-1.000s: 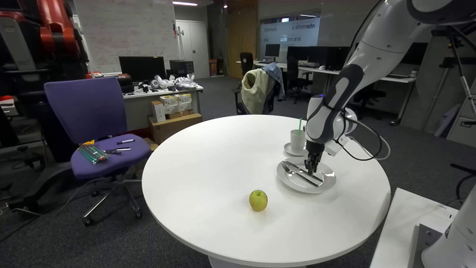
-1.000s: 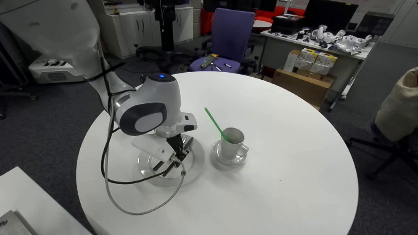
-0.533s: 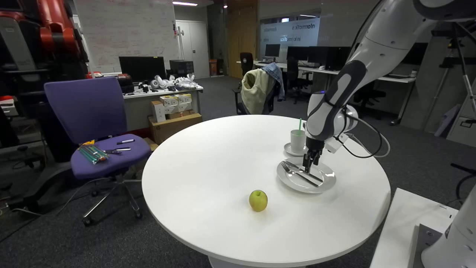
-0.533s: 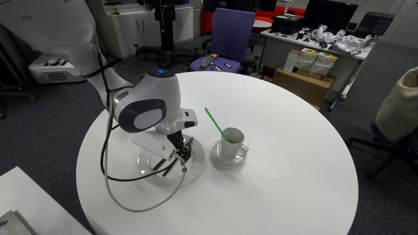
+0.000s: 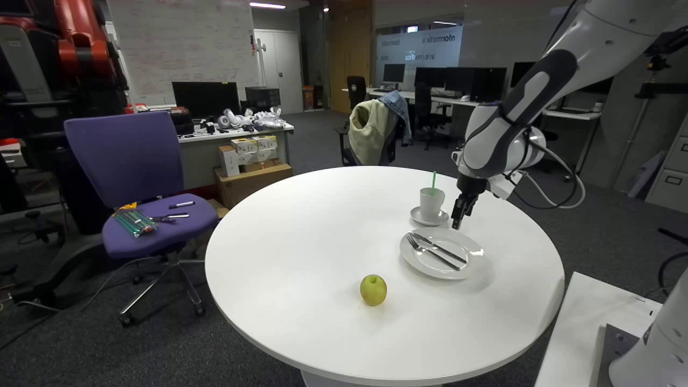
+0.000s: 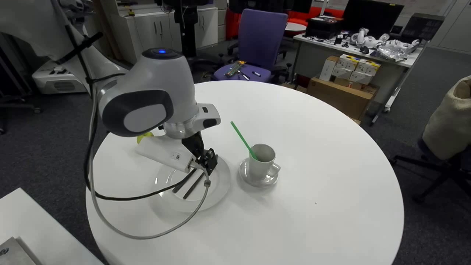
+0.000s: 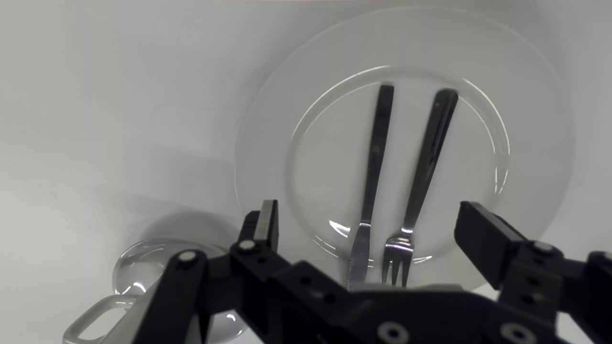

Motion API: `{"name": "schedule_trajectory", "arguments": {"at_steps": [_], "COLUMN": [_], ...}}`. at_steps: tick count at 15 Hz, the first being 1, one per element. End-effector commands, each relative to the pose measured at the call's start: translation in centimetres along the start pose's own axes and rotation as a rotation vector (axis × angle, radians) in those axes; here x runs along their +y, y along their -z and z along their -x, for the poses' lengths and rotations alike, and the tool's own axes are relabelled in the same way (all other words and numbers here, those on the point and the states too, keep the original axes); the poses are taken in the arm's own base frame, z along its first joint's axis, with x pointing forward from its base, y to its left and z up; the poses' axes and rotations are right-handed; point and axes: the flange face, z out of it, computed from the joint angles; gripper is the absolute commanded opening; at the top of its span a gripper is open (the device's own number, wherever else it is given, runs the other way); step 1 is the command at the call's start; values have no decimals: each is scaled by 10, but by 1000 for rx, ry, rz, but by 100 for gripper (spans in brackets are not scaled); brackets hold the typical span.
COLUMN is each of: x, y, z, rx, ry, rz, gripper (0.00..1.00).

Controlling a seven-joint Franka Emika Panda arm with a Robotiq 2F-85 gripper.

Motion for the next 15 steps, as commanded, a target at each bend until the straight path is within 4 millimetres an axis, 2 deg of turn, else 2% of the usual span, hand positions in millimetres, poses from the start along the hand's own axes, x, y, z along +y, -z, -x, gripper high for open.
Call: {"name": "schedule_trajectory", "arguments": {"at_steps": [1, 5, 8, 10, 11, 15], "x": [4, 8, 13, 18, 18, 18], "y": [39, 60, 71, 76, 65, 64], "z": [44, 81, 98, 101, 91, 93], "rx": [7, -12, -25, -32, -43, -47], "ry": [41, 98, 128, 130, 99, 96], "rz": [-17, -36, -50, -56, -51, -55], "gripper": [100, 100, 100, 100, 100, 100]}}
